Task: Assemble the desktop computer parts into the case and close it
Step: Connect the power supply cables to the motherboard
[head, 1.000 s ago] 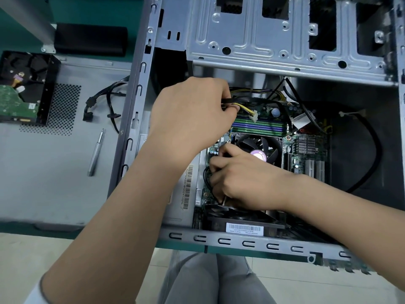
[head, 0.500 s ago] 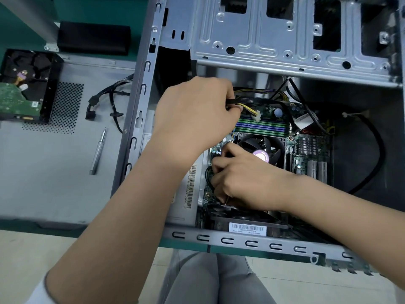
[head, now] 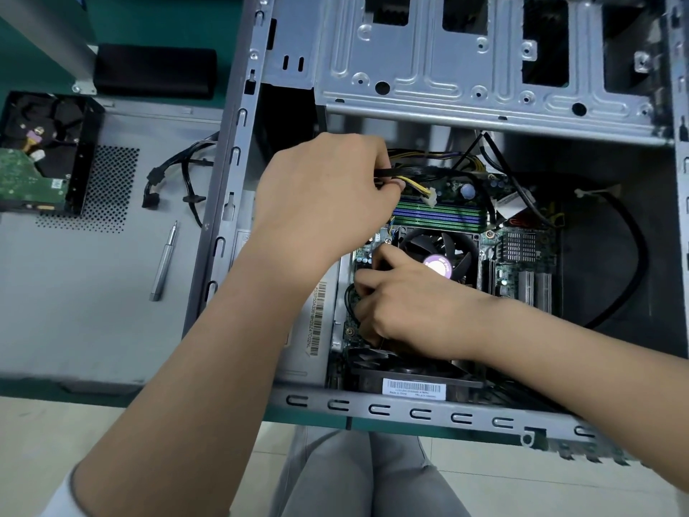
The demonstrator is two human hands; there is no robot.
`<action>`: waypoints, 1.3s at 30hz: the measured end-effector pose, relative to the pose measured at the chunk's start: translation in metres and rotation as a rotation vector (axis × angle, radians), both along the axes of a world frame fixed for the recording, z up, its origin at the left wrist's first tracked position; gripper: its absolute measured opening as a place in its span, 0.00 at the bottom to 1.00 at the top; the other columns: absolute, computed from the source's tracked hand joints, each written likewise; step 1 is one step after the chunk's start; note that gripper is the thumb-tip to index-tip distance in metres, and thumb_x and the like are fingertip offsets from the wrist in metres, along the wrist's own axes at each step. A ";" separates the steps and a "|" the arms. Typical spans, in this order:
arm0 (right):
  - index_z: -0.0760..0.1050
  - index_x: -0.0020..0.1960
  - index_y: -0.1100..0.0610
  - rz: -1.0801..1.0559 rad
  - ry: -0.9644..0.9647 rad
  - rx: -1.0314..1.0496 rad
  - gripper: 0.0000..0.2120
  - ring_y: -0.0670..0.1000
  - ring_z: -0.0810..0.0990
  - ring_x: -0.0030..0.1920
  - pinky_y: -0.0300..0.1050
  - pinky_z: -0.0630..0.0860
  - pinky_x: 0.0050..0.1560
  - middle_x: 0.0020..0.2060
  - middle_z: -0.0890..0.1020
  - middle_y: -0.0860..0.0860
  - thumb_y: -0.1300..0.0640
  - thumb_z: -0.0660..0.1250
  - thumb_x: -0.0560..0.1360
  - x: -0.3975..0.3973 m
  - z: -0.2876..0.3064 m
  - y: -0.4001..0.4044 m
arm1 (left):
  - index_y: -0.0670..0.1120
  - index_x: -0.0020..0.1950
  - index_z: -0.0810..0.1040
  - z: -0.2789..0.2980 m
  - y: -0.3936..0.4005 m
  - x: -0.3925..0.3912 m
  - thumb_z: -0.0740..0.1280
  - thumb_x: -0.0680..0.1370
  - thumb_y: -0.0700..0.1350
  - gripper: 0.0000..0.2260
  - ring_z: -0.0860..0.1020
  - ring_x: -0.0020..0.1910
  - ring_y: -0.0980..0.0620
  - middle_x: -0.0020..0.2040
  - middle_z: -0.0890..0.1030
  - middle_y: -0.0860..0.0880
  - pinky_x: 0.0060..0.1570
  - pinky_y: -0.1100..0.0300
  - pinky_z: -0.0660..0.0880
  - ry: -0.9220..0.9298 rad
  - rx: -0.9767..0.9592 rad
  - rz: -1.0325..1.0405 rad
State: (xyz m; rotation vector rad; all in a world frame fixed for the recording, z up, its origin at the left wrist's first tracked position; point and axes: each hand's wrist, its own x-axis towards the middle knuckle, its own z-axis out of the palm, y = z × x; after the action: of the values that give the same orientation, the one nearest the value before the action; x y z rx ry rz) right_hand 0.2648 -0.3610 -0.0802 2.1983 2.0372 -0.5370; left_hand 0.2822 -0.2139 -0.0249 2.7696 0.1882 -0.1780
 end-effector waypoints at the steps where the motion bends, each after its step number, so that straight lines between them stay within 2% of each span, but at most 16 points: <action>1: 0.64 0.36 0.50 -0.001 0.005 0.000 0.11 0.51 0.67 0.52 0.51 0.62 0.57 0.39 0.77 0.46 0.58 0.61 0.75 0.001 0.000 0.000 | 0.57 0.47 0.77 0.000 0.000 0.000 0.62 0.75 0.58 0.08 0.76 0.39 0.52 0.37 0.79 0.56 0.31 0.61 0.63 0.001 0.001 0.000; 10: 0.62 0.36 0.50 0.009 0.025 -0.005 0.12 0.51 0.67 0.52 0.50 0.60 0.58 0.38 0.75 0.46 0.59 0.61 0.75 0.003 0.004 -0.001 | 0.57 0.48 0.77 0.001 0.000 0.001 0.62 0.76 0.58 0.08 0.76 0.40 0.52 0.38 0.79 0.56 0.33 0.59 0.64 0.010 0.004 -0.002; 13: 0.64 0.37 0.50 0.015 0.003 -0.049 0.11 0.50 0.62 0.48 0.50 0.60 0.58 0.39 0.76 0.45 0.58 0.61 0.75 0.002 0.004 0.000 | 0.57 0.48 0.77 0.000 0.000 0.000 0.62 0.75 0.58 0.08 0.77 0.41 0.52 0.39 0.79 0.56 0.34 0.59 0.65 0.007 0.002 0.005; 16: 0.62 0.35 0.51 0.011 -0.013 -0.089 0.13 0.49 0.54 0.46 0.51 0.58 0.56 0.37 0.71 0.46 0.60 0.62 0.75 0.001 0.006 0.002 | 0.57 0.48 0.77 0.001 0.000 0.000 0.62 0.75 0.58 0.08 0.77 0.40 0.52 0.39 0.79 0.56 0.34 0.59 0.65 0.002 0.000 0.001; 18: 0.61 0.35 0.51 0.011 -0.015 -0.090 0.13 0.50 0.56 0.46 0.51 0.58 0.56 0.36 0.70 0.46 0.60 0.62 0.75 0.001 0.007 0.002 | 0.57 0.48 0.77 0.001 0.000 0.000 0.62 0.75 0.58 0.08 0.77 0.40 0.52 0.38 0.79 0.56 0.34 0.59 0.64 0.001 -0.001 0.000; 23: 0.63 0.36 0.50 0.030 -0.026 -0.015 0.11 0.52 0.66 0.52 0.51 0.60 0.55 0.38 0.75 0.46 0.58 0.61 0.76 0.000 0.003 0.000 | 0.57 0.48 0.77 0.001 0.000 0.000 0.62 0.76 0.59 0.08 0.76 0.40 0.52 0.37 0.78 0.56 0.32 0.60 0.63 0.012 0.004 0.006; 28: 0.64 0.37 0.49 0.025 -0.012 0.013 0.11 0.52 0.66 0.52 0.50 0.60 0.56 0.40 0.76 0.45 0.56 0.61 0.76 0.001 0.001 -0.003 | 0.58 0.47 0.77 0.002 -0.001 0.000 0.62 0.76 0.58 0.08 0.76 0.39 0.52 0.37 0.78 0.56 0.30 0.64 0.62 0.011 0.008 0.007; 35: 0.69 0.39 0.51 0.003 -0.021 0.018 0.07 0.52 0.67 0.50 0.51 0.63 0.58 0.39 0.77 0.46 0.59 0.62 0.75 -0.001 -0.001 -0.002 | 0.57 0.47 0.77 0.001 0.000 0.000 0.62 0.76 0.58 0.08 0.76 0.38 0.53 0.35 0.77 0.56 0.30 0.64 0.63 0.004 0.011 -0.004; 39: 0.66 0.37 0.49 -0.006 -0.013 0.001 0.09 0.51 0.67 0.51 0.50 0.61 0.58 0.39 0.78 0.45 0.57 0.61 0.75 0.000 0.000 -0.001 | 0.57 0.46 0.77 -0.001 0.000 0.000 0.62 0.76 0.58 0.08 0.76 0.38 0.53 0.35 0.77 0.57 0.30 0.64 0.62 -0.007 0.014 -0.003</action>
State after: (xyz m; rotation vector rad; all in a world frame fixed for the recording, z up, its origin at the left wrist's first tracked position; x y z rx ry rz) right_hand 0.2649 -0.3622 -0.0806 2.2032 2.0262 -0.5208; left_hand 0.2822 -0.2137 -0.0256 2.7841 0.1842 -0.1678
